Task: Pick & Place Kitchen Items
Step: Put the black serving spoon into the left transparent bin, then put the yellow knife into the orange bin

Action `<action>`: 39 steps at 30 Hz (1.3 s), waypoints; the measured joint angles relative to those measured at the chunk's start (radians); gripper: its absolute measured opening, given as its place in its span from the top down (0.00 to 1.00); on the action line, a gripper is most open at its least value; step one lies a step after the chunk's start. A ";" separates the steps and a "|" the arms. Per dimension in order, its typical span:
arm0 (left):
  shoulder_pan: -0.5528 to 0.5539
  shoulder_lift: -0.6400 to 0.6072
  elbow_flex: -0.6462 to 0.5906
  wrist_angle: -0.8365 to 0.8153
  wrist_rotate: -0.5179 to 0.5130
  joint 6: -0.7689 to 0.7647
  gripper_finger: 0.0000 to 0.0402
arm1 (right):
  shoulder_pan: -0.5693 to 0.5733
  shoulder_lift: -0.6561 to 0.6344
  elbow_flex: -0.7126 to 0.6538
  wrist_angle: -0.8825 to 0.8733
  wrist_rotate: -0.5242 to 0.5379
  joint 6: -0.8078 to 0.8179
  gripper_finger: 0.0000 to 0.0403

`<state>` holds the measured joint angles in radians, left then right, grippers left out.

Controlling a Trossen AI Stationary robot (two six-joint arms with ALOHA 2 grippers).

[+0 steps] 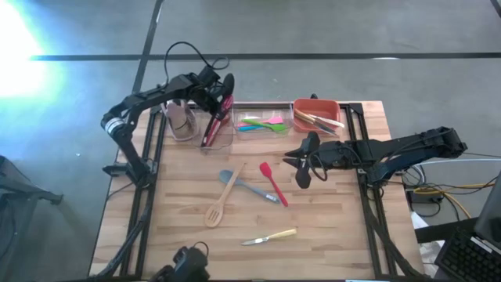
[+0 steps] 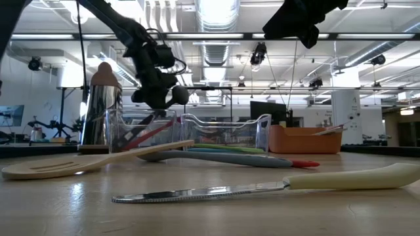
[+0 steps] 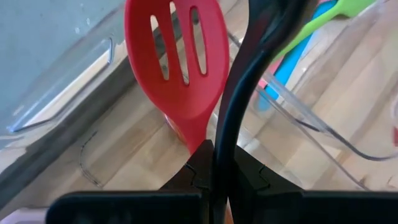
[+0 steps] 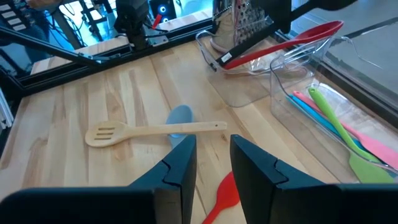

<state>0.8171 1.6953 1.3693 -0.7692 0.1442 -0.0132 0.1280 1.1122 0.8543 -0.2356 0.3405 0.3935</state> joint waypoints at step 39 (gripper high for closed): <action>0.006 0.026 0.244 -0.282 -0.016 0.040 0.60 | 0.000 0.000 0.000 -0.007 -0.001 0.005 0.75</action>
<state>0.8227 1.7214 1.6131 -1.0513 0.1286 0.0273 0.1280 1.1126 0.8543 -0.2428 0.3397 0.3981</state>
